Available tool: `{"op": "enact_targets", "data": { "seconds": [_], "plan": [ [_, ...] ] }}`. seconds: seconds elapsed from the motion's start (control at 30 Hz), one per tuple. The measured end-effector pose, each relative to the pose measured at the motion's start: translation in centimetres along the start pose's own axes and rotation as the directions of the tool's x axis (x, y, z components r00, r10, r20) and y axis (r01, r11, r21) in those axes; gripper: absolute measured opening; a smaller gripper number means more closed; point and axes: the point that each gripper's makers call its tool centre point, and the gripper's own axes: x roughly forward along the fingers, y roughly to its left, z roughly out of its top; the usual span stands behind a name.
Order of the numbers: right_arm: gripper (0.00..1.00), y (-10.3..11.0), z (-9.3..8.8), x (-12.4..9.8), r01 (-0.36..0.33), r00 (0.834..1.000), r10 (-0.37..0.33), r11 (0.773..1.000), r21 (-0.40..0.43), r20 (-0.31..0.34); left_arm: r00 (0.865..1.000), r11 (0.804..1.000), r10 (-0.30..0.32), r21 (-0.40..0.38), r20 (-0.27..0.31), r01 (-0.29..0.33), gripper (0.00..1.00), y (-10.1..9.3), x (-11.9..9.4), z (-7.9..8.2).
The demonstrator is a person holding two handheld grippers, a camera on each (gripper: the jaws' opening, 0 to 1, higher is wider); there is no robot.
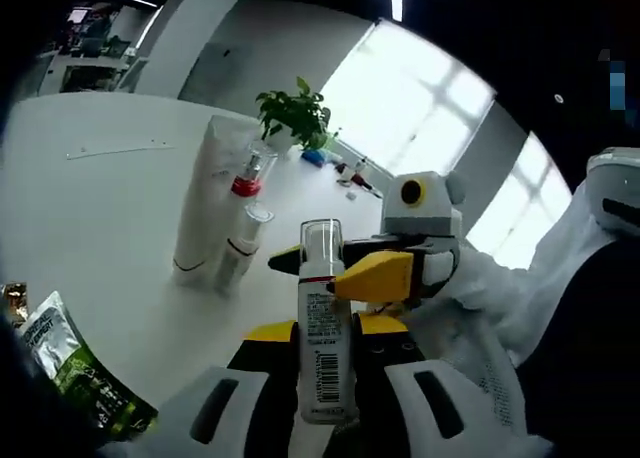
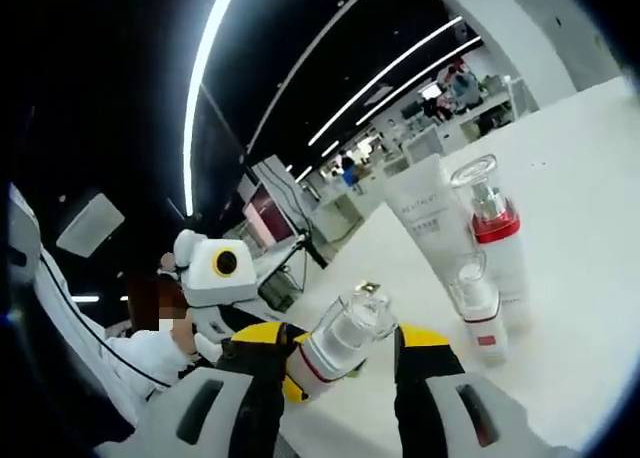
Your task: Arrange the skincare products in the storage area until every visible bottle or jar stands upright without overlapping.
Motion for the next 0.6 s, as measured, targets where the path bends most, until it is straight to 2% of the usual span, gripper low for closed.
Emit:
{"op": "enact_targets", "data": {
  "seconds": [0.1,0.17,0.27,0.33,0.37,0.4,0.6],
  "plan": [
    [0.38,-0.2,0.3,-0.1,-0.009,1.0,0.009,1.0,0.016,0.01,0.999,0.999,-0.019,-0.031,0.028,0.02,0.16,0.0,-0.2,0.3],
    [0.38,0.2,0.7,-0.1,-0.033,0.999,0.032,0.998,0.052,0.03,0.998,0.998,-0.04,-0.047,0.046,0.043,0.16,-0.7,0.0,0.5],
    [0.37,0.5,0.8,-0.2,-0.058,0.998,0.055,0.996,0.07,0.038,0.995,0.994,-0.072,-0.079,0.07,0.078,0.16,-1.3,0.0,0.7],
    [0.36,0.9,1.3,-0.2,-0.076,0.995,0.072,0.995,0.068,0.065,0.991,0.989,-0.099,-0.101,0.086,0.107,0.16,-1.7,-0.1,0.8],
    [0.36,1.3,1.4,-0.3,-0.096,0.993,0.09,0.992,0.083,0.079,0.99,0.987,-0.109,-0.109,0.089,0.119,0.16,-1.9,-0.1,0.8],
    [0.36,1.5,1.6,-0.3,-0.119,0.99,0.108,0.984,0.134,0.088,0.988,0.984,-0.12,-0.118,0.096,0.131,0.16,-2.1,-0.1,0.8],
    [0.27,2.0,2.4,-0.8,-0.185,0.977,0.155,0.957,0.223,0.147,0.977,0.97,-0.163,-0.158,0.134,0.184,0.16,-2.7,-0.3,1.1]
  ]
}}
